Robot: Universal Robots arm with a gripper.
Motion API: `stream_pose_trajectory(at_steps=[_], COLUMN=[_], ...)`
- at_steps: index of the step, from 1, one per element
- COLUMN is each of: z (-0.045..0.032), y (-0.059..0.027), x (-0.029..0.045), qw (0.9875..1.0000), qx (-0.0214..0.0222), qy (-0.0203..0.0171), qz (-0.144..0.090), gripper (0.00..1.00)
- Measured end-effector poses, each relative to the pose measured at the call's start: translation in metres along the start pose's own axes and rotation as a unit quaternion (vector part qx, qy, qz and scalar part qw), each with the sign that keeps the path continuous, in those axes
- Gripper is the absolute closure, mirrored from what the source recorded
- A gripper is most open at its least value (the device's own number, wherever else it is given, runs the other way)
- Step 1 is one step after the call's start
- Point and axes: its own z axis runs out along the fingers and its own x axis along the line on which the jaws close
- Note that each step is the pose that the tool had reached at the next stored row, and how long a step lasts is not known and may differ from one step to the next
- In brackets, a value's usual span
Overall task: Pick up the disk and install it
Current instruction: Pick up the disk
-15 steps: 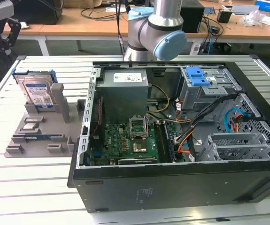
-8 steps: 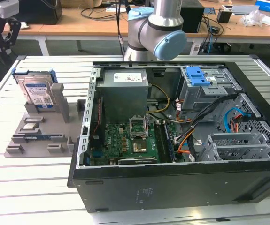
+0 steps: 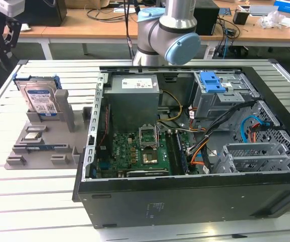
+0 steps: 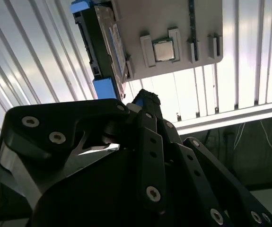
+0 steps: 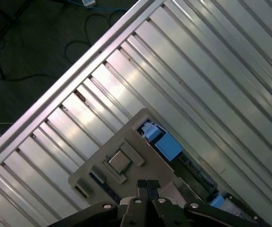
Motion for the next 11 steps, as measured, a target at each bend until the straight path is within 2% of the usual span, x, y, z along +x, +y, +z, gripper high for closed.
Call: stream_pose_trajectory(at_steps=[6, 11], z=[0.0000, 0.0000], y=[0.0000, 0.0000], x=[0.0000, 0.0000], qw=[0.9993, 0.9976], qx=[-0.0009, -0.0016], qy=[-0.0005, -0.0009], qz=[-0.038, -0.069], gripper=[0.89, 0.89])
